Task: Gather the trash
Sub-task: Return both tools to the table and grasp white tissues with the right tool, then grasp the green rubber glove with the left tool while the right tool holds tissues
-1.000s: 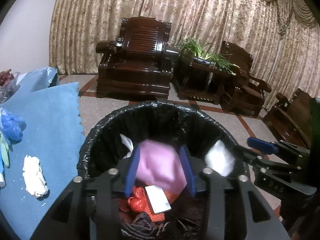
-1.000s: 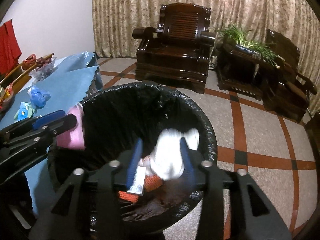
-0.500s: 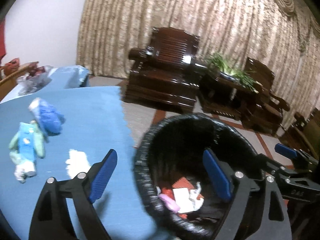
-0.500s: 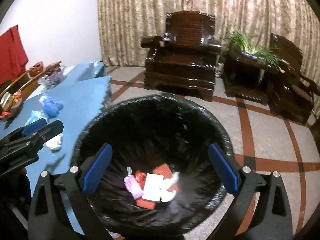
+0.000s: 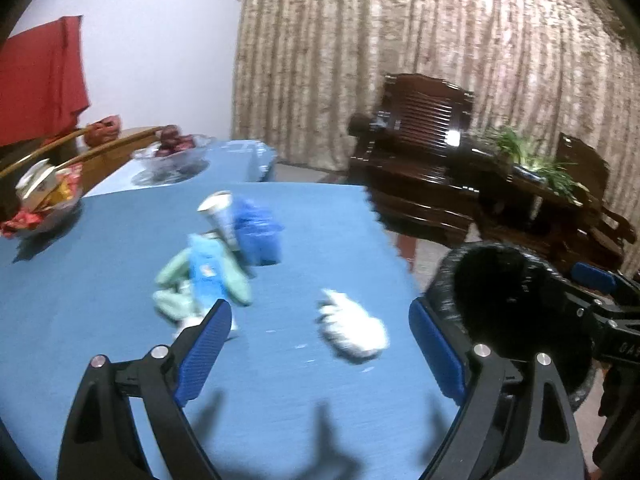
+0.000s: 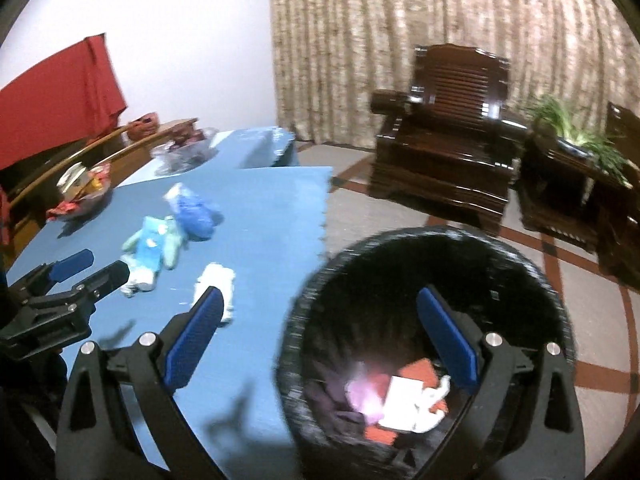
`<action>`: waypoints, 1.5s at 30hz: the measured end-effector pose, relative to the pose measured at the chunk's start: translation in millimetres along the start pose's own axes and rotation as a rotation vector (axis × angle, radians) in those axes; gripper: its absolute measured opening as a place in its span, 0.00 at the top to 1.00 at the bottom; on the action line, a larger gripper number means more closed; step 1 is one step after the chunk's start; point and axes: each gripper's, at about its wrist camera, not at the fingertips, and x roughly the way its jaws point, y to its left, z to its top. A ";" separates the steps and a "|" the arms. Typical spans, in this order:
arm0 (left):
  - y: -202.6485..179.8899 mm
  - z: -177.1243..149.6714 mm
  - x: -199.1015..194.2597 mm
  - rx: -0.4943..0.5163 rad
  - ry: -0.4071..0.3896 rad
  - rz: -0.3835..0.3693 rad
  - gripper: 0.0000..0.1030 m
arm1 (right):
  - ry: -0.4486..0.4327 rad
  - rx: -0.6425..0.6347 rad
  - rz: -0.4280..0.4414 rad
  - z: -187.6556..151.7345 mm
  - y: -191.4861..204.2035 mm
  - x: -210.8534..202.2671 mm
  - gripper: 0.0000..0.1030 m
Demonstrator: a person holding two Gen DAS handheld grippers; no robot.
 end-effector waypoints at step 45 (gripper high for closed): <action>114.4 -29.9 62.2 -0.107 0.098 0.153 0.24 | 0.300 -0.149 0.133 -28.2 102.7 171.3 0.65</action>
